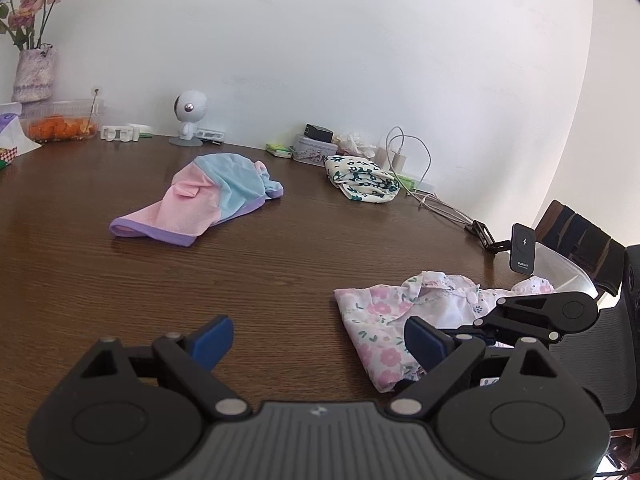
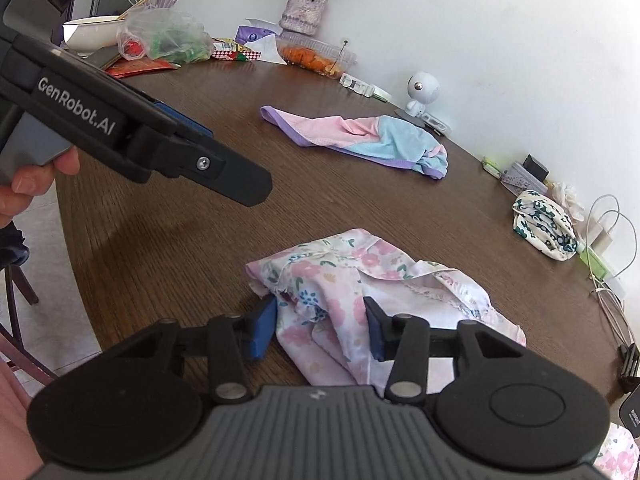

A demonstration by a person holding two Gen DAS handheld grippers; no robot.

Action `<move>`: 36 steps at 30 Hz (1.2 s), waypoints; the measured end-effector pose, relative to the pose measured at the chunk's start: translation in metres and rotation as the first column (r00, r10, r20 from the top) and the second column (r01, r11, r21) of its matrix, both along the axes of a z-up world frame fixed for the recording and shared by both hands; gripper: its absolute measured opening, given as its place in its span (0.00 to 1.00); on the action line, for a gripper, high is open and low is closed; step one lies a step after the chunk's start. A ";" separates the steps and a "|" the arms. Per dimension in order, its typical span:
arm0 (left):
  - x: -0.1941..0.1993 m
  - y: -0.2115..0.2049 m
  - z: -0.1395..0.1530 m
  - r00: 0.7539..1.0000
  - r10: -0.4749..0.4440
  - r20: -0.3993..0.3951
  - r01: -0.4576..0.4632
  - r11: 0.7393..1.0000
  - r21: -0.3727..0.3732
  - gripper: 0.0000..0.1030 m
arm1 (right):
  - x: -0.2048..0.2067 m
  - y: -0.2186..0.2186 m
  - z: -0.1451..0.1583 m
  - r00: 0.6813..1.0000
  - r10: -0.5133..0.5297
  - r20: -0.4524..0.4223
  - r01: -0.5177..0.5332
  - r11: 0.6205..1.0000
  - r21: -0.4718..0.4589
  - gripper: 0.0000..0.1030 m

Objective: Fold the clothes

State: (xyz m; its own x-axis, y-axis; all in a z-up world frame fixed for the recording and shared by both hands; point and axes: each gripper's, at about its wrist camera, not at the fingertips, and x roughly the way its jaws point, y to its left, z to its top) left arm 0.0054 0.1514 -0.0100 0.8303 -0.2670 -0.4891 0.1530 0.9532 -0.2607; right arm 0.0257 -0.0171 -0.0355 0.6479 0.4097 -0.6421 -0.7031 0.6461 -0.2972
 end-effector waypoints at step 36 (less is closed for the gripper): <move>0.109 -0.054 -0.005 0.935 -0.204 -0.289 0.058 0.896 -0.441 0.08 | -0.018 -0.086 0.013 0.966 -0.236 0.106 0.199 0.940 0.275 0.62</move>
State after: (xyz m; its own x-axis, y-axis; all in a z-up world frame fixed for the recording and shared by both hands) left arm 0.1144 0.0976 -0.0145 0.5904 -0.6016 -0.5380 0.1078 0.7194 -0.6862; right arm 0.0073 -0.1029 -0.0229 0.8132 0.3899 -0.4321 -0.5015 0.8461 -0.1804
